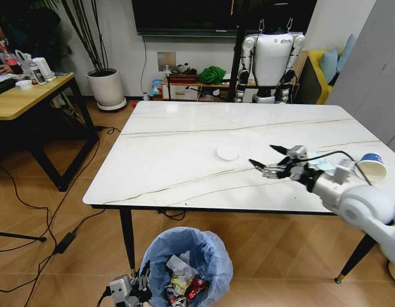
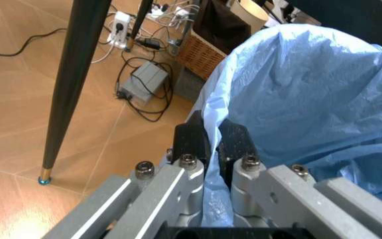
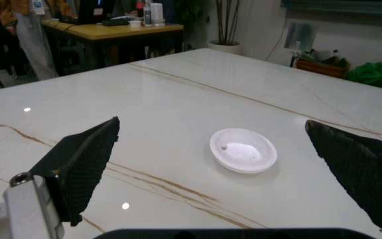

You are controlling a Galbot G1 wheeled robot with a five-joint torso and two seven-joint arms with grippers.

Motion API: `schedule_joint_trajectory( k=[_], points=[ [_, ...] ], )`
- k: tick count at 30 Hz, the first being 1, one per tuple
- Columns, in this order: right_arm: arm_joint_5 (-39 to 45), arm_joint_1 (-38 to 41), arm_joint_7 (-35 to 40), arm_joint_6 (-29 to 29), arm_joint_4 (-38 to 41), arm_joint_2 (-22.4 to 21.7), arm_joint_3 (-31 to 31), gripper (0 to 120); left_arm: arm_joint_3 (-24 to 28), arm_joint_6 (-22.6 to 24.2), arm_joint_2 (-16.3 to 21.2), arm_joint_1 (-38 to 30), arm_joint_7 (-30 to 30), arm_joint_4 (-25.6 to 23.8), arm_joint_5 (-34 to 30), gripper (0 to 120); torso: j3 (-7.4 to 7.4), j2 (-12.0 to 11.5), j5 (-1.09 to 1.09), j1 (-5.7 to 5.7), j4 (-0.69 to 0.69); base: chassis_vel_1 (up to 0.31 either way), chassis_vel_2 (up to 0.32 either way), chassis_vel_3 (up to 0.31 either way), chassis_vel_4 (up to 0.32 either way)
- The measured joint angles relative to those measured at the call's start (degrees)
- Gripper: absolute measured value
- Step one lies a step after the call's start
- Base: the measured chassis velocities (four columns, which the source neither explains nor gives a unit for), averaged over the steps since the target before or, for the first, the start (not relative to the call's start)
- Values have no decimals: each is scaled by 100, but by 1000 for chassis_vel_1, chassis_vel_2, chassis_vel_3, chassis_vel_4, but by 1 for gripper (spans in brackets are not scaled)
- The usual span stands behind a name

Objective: Pick up the trash bin and place the trash from the table into it.

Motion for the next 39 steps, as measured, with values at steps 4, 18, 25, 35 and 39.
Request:
schedule_joint_trajectory(
  k=[4, 18, 25, 35, 39],
  points=[
    [-80, 492, -34, -16, -191, 103, -463, 100, -21, 0, 4, -11, 0, -3, -7, 0, 0, 0, -2, 0, -3, 0, 0, 0, 0],
    [-184, 2250, 242, -425, -932, 668, -2183, 100, 6, 63, 43, -162, -43, 64, -108, 0, 0, 0, 0, 0, -2, 0, 0, 0, 0],
    [-209, 2739, 275, -655, -1171, 795, -2809, 100, -41, 69, 67, -149, -54, 44, -152, 0, 0, 0, -1, 0, -2, 0, 0, 0, 0],
    [-204, 3379, 280, -909, -1586, 1035, -3365, 100, -61, 69, 35, -147, -58, 39, -174, 0, 0, 0, 0, 0, -1, 0, 0, 0, 0],
    [-166, 3635, 290, -1086, -1760, 1141, -3471, 100, -60, 65, 31, -159, -58, 64, -180, 0, 0, 0, -2, 0, -2, 0, 0, 0, 0]
  ],
)
